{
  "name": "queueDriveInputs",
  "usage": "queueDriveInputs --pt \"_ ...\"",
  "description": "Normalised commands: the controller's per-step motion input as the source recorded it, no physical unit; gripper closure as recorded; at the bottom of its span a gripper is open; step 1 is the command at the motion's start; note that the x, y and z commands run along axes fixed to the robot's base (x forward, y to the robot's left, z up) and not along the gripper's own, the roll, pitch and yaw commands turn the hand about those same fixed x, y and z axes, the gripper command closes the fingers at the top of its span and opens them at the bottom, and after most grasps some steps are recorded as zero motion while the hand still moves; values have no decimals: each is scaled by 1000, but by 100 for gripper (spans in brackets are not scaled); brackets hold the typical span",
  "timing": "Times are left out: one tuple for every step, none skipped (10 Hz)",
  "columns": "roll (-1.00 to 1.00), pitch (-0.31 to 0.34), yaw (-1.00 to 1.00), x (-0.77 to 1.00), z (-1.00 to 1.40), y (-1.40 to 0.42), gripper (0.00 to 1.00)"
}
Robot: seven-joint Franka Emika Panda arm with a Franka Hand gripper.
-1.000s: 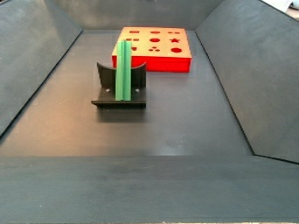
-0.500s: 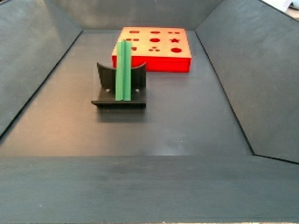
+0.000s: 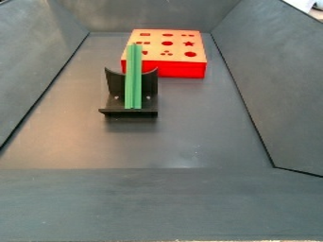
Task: Pick up the star object. Move up. Place the star object on the fixture. Regrasp the star object. Move to above the board. Insert the star object.
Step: Regrasp the star object.
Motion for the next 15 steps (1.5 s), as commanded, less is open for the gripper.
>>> queueDriveInputs --pt "1000 22 34 8 7 -16 0" --pt "1000 28 36 7 6 -18 0" --pt "1000 34 37 10 5 -22 0" --pt "1000 40 39 23 1 -20 0" --pt "1000 51 43 37 -4 -24 0" --pt "1000 60 46 49 -2 -26 0" --pt "1000 73 50 61 0 -30 0" --pt "1000 87 56 77 -6 -32 0" --pt "1000 113 67 93 -7 -37 0" --pt "1000 133 78 100 -6 -43 0" --pt "1000 154 94 103 -4 -45 0" --pt "1000 180 123 107 -9 -48 0" --pt "1000 202 157 106 -8 -47 0" --pt "975 221 197 109 -9 -53 0" --pt "734 191 220 114 -8 -55 0"
